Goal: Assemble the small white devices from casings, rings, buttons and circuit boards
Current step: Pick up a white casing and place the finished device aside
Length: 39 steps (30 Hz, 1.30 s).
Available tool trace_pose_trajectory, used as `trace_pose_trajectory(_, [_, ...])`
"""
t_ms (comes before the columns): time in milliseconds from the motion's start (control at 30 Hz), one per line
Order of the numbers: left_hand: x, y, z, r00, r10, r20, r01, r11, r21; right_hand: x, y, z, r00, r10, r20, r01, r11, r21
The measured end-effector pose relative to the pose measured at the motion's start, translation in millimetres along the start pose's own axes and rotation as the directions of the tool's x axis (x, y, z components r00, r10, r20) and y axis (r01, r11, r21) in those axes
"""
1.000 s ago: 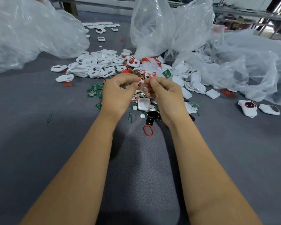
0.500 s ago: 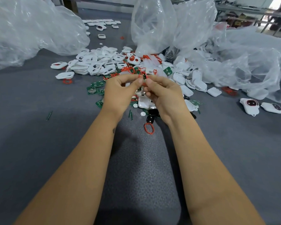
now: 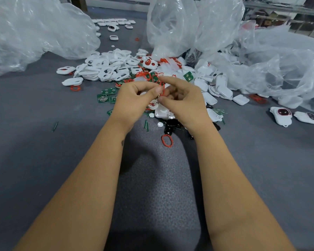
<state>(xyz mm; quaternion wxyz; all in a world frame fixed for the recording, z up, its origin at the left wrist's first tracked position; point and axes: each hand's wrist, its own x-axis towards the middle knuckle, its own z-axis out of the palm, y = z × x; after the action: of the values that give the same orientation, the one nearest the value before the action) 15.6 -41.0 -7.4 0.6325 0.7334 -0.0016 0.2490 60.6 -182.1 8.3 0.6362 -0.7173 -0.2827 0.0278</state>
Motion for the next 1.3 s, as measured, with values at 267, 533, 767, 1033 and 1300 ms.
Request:
trace_pose_trajectory(267, [1.3,-1.3,0.9,1.0,-0.007,-0.022,0.007,1.0,-0.028,0.5,1.9,0.1,0.992,-0.018,-0.128,0.015,1.0,-0.024])
trace_pose_trajectory(533, [-0.5,-1.6,3.2,1.0,0.023,-0.003,-0.023,1.0,-0.015,0.2,1.1,2.4,0.991,0.018,-0.132,-0.024,0.999,-0.042])
trace_pose_trajectory(767, [0.2,-0.5,4.1,1.0,-0.02,-0.018,0.019,1.0,-0.025,0.2,3.0,3.5,0.988,0.045,-0.149,-0.045,0.999,0.005])
trace_pose_trajectory(1033, [1.9,-2.0,3.3,0.988,-0.122,-0.094,0.101,0.975,-0.2,4.0,4.3,-1.3,0.953,0.298,-0.06,-0.243,0.865,0.438])
trace_pose_trajectory(1300, [-0.6,-1.0,7.8,0.982,-0.155,-0.108,0.125,0.962,-0.242,1.5,6.0,1.9,0.986,0.132,-0.098,-0.093,0.939,0.331])
